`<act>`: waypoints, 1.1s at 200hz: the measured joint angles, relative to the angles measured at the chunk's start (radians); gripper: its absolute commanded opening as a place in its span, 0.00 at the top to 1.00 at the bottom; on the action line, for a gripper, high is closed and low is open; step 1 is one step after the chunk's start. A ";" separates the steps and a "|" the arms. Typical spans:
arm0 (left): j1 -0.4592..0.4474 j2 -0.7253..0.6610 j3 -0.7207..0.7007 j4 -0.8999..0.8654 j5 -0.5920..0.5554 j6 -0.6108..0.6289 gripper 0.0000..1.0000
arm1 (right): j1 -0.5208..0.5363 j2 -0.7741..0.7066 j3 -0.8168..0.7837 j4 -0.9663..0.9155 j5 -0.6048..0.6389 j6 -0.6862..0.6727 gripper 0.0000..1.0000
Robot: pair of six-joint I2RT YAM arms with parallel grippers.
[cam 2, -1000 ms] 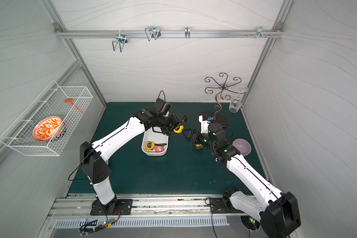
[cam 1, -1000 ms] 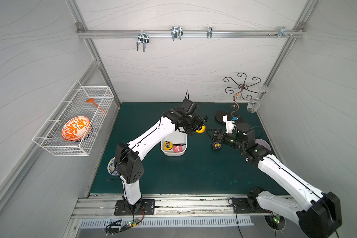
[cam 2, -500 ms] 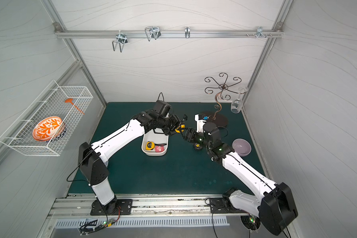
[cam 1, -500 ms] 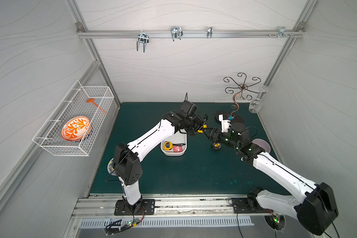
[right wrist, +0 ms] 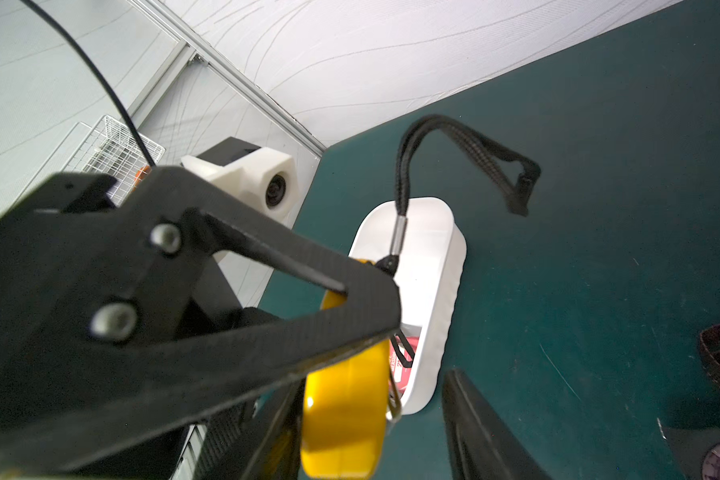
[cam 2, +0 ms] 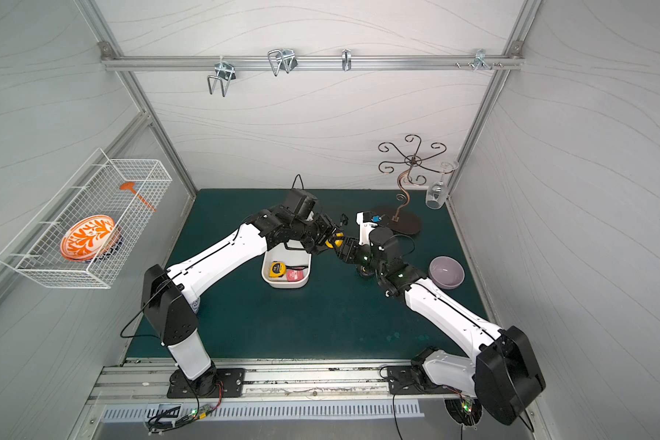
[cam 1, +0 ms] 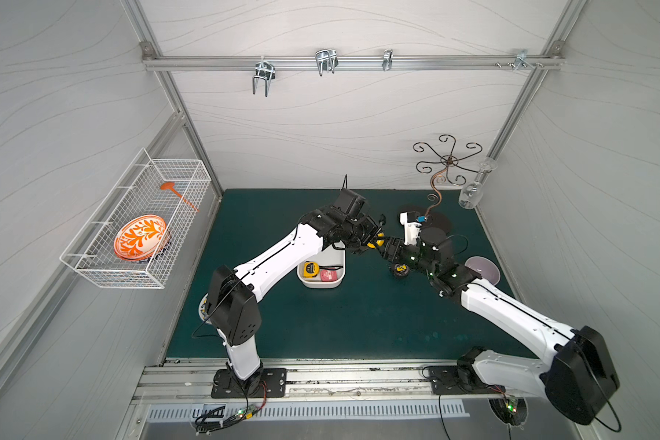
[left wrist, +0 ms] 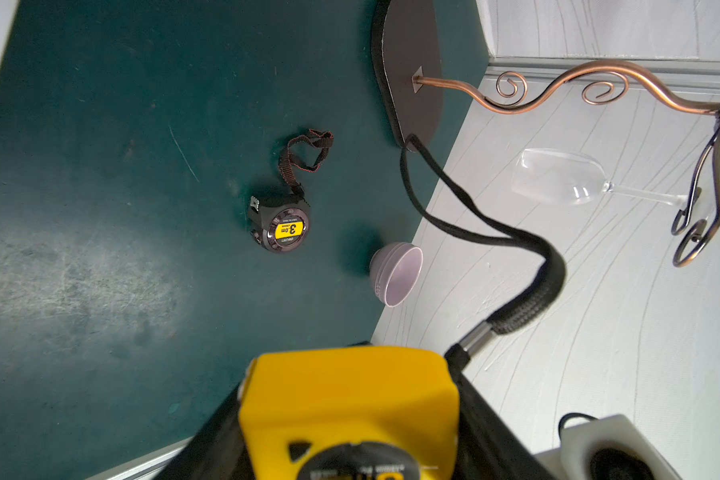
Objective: Take the tape measure out of the storage box
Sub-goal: Place the tape measure at the center of the board.
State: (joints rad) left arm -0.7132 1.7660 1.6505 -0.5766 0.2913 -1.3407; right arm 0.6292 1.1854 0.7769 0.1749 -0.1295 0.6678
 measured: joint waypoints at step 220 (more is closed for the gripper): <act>0.150 -0.174 -0.062 -0.094 -0.122 0.299 0.00 | 0.015 0.006 -0.093 0.007 0.024 0.078 0.97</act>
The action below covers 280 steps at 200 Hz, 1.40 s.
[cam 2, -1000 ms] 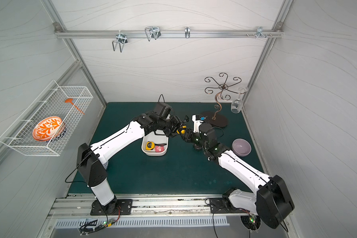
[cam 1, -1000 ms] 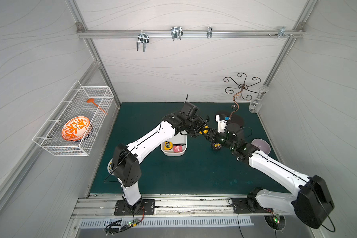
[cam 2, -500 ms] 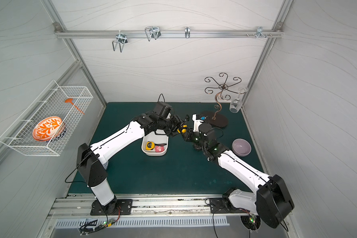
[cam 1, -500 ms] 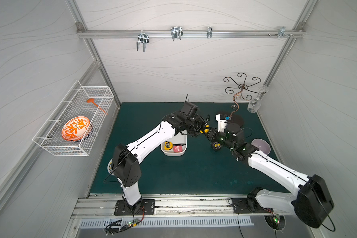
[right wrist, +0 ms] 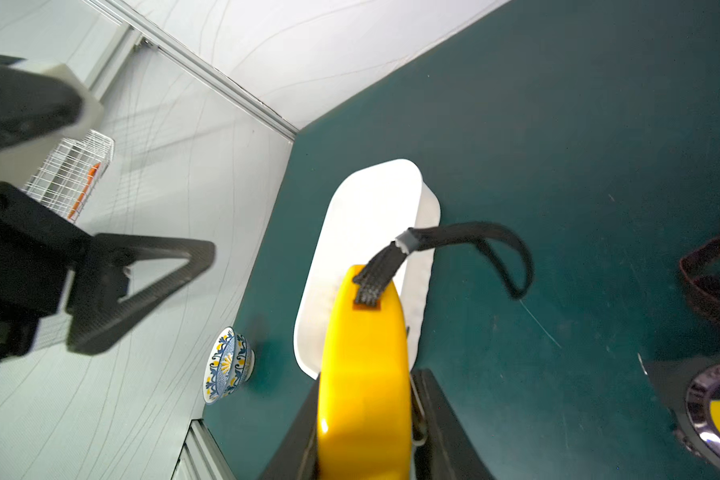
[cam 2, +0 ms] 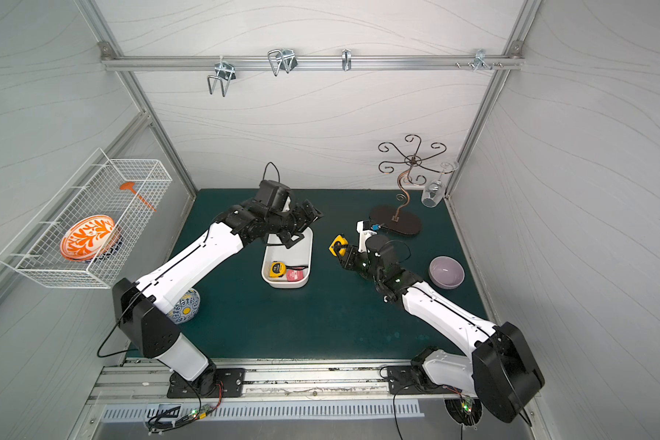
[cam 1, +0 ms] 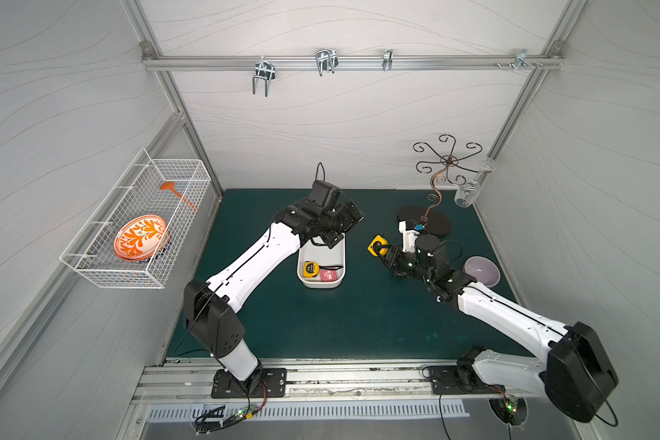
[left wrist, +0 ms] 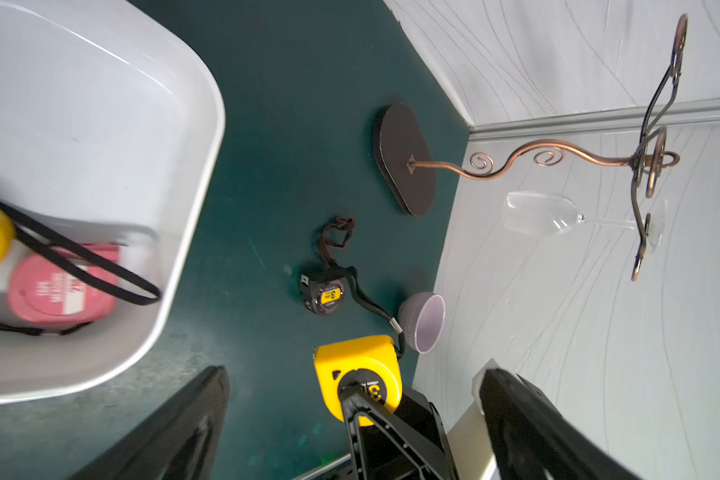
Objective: Take the tape measure out of the storage box
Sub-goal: Place the tape measure at the center of the board.
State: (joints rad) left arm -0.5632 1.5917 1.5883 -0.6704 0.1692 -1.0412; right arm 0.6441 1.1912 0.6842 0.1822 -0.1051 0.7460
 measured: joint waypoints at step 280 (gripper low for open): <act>0.073 -0.123 -0.160 -0.082 -0.084 0.254 0.00 | 0.119 0.332 -0.179 0.204 -0.060 0.307 0.89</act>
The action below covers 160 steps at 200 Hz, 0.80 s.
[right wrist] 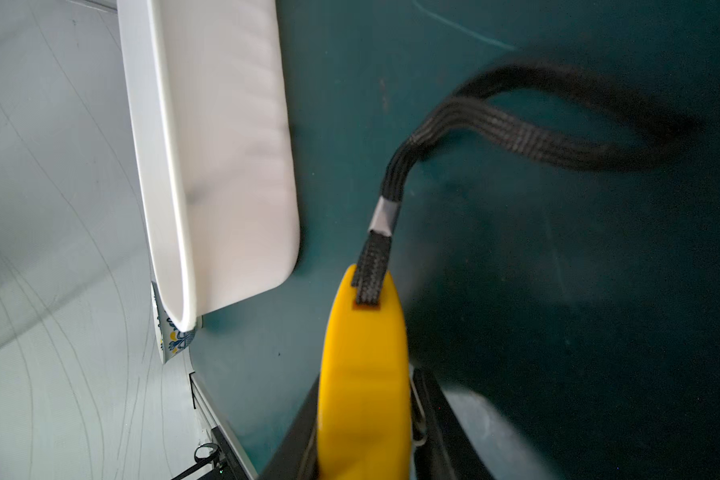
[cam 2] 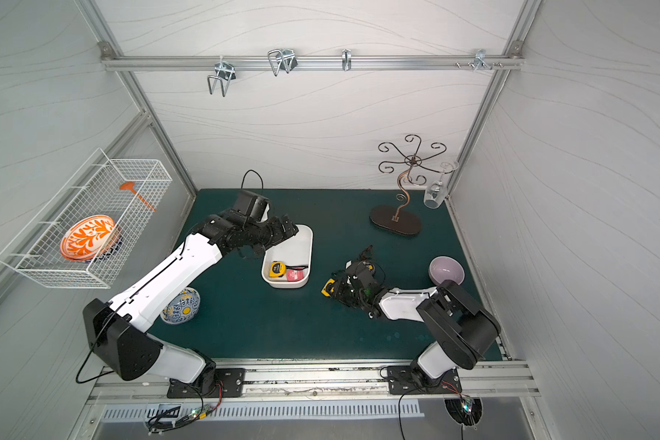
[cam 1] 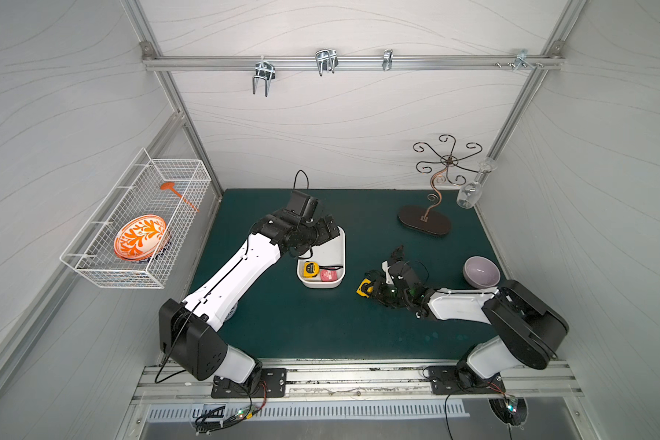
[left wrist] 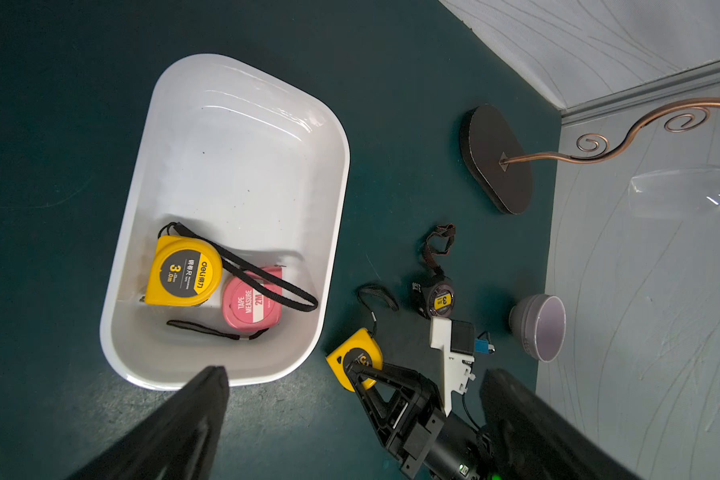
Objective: Take the tape measure out of the storage box
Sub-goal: Place the tape measure at the center of the board.
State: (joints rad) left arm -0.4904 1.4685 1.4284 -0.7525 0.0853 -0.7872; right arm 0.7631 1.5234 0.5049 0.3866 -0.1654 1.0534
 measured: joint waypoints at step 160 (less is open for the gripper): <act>0.026 -0.031 -0.056 -0.010 0.000 0.064 0.00 | 0.051 -0.186 0.022 -0.363 0.084 -0.005 0.14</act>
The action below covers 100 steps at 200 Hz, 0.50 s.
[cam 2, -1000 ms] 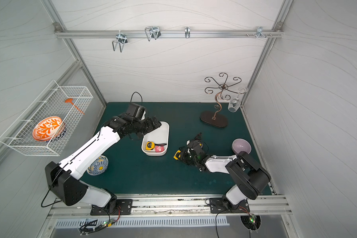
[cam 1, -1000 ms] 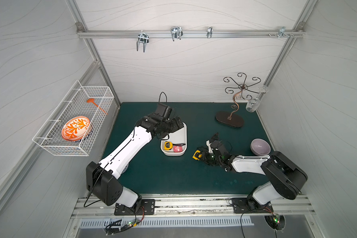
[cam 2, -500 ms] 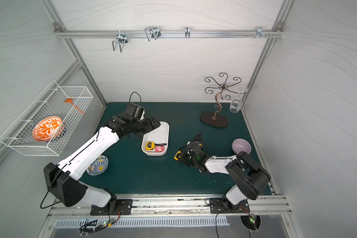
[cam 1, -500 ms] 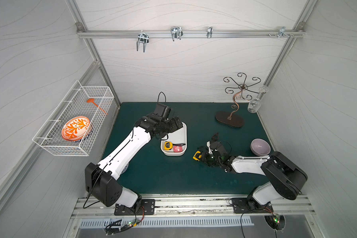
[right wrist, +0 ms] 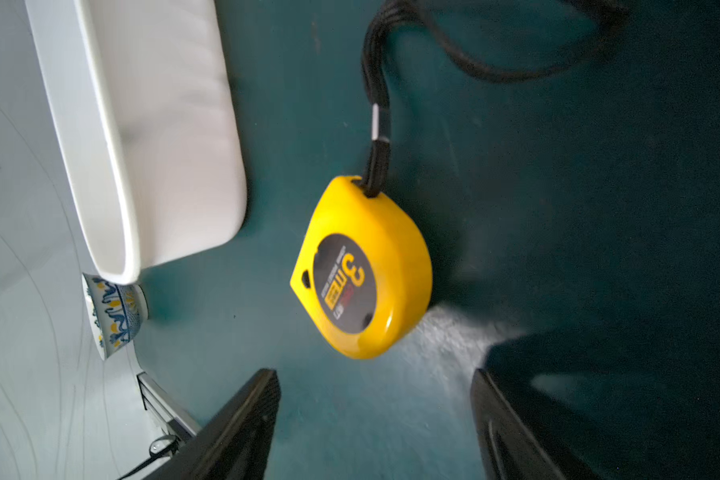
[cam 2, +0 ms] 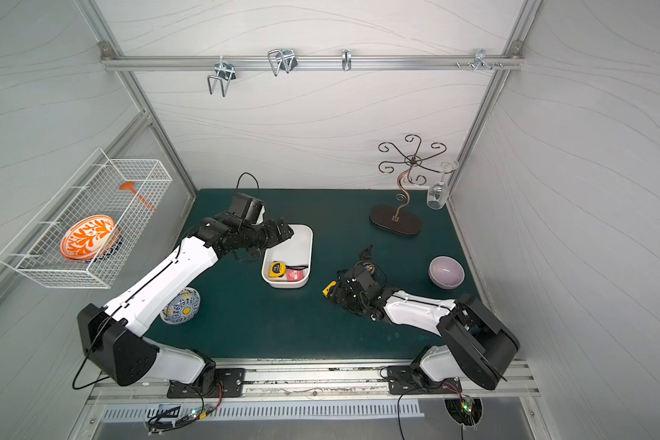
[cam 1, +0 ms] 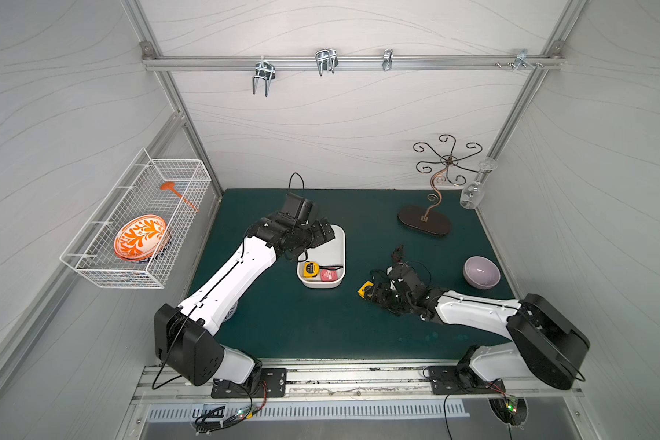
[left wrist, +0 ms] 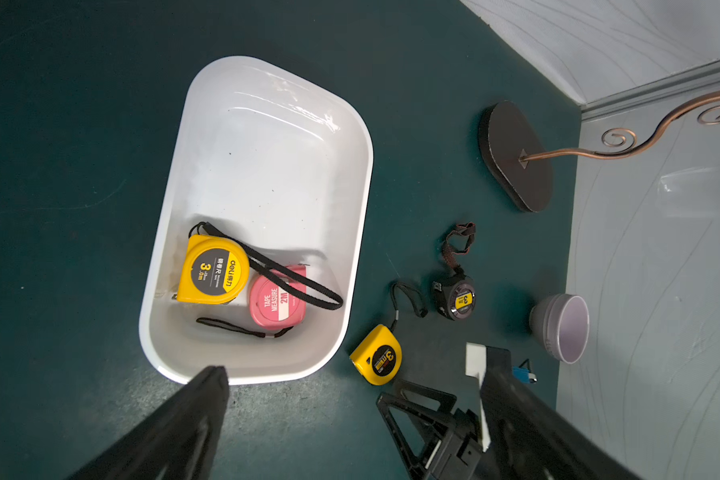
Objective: Take the tape measure out of the storage box
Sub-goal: Place the tape measure at the center of the board, then pick up the tape measure from the storage box.
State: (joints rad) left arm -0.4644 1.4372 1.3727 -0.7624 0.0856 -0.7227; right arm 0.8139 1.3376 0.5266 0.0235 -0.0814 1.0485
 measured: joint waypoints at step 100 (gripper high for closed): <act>0.000 0.267 0.127 -0.241 -0.019 0.253 0.00 | -0.010 -0.256 0.117 -0.359 0.014 -0.083 0.01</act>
State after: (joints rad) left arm -0.4644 1.7039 1.4994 -1.0031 0.0666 -0.4702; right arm 0.8040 1.0817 0.6434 -0.3355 -0.0677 0.9657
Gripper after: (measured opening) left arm 0.996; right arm 0.988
